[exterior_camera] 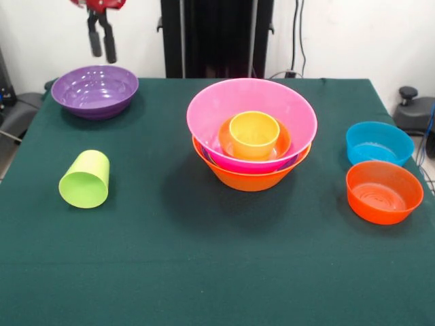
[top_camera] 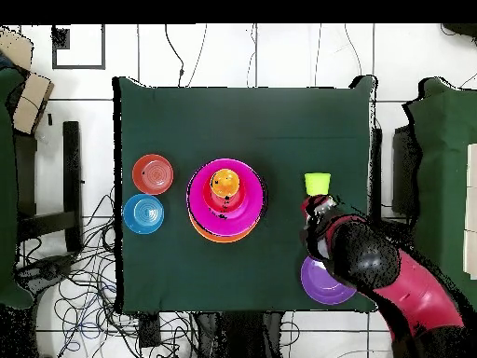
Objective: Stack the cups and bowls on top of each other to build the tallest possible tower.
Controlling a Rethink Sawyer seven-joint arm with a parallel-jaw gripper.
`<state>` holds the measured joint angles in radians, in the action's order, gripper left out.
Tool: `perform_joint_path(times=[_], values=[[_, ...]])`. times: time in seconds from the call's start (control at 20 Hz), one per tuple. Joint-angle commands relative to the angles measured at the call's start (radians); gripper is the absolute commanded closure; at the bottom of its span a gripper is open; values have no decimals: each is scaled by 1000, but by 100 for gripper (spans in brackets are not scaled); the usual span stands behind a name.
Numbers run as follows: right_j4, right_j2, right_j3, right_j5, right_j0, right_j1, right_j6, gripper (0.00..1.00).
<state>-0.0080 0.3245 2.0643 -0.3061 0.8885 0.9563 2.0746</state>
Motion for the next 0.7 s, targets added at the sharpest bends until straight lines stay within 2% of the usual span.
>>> perform_joint_path(times=[0.05,0.35,0.7], values=[[-274,170,188,213,50,-134,-148,0],[-435,122,192,320,31,-184,-38,0],[-542,55,180,402,-3,-236,22,0]])
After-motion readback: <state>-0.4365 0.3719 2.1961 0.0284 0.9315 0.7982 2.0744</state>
